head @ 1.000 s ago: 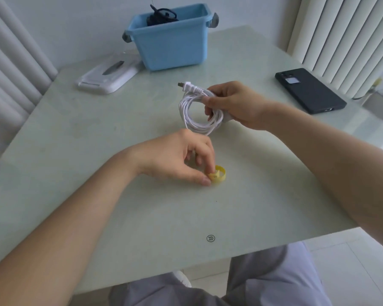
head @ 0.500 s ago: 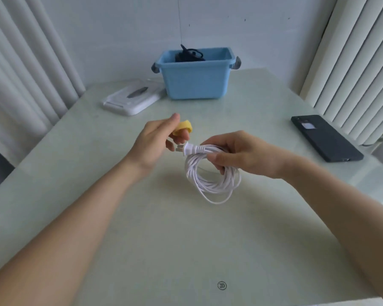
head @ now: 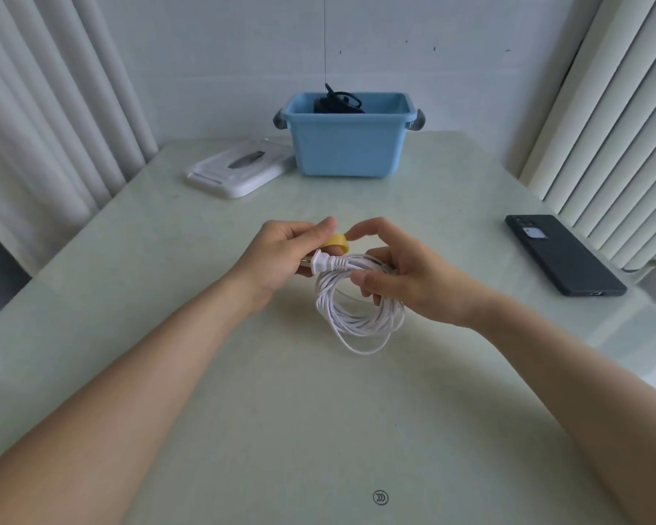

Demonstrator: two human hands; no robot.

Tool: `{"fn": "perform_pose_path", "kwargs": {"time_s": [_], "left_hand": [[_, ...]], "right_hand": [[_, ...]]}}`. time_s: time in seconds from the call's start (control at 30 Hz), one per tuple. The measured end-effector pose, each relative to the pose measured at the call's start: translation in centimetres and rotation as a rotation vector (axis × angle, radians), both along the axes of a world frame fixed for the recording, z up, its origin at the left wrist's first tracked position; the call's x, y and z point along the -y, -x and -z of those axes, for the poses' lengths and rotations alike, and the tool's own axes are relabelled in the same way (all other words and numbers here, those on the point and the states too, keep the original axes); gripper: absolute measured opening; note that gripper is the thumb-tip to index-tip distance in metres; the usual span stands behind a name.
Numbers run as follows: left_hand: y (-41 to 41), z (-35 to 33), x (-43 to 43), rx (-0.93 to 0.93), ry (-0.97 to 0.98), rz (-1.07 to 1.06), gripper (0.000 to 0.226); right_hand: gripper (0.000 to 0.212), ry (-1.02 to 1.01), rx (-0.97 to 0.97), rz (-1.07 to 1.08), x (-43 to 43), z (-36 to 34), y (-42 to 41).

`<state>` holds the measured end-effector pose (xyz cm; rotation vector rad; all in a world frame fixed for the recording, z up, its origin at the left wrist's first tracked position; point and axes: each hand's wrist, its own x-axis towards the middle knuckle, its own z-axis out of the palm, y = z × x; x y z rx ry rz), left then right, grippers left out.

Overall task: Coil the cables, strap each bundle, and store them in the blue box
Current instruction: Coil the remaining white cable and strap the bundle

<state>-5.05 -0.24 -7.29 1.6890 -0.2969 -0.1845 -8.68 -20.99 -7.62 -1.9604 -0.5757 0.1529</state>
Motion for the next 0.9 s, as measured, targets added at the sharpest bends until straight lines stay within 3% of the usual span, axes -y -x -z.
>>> {"fn": "perform_pose_path", "kwargs": {"time_s": [0.3,0.5,0.67,0.8,0.9], "left_hand": [[-0.1,0.35,0.11,0.025,0.011,-0.007,0.033],[-0.03,0.56,0.37,0.168,-0.046,-0.09,0.036],[0.12,0.54,0.78,0.086,-0.08,-0.053,0.04],[-0.25,0.23,0.44,-0.037,0.099,-0.126,0.022],[-0.23,0.12,0.17,-0.079,0.158,-0.127,0.024]], "right_hand": [[0.025,-0.007,-0.024,-0.015,0.06,-0.25,0.08],[0.022,0.04,0.006,0.011,0.15,-0.47,0.04],[0.021,0.074,0.054,0.008,-0.39,-0.59,0.32],[0.022,0.11,0.103,0.044,-0.46,-0.44,0.42],[0.028,0.12,0.107,0.042,-0.44,-0.38,0.47]]}}
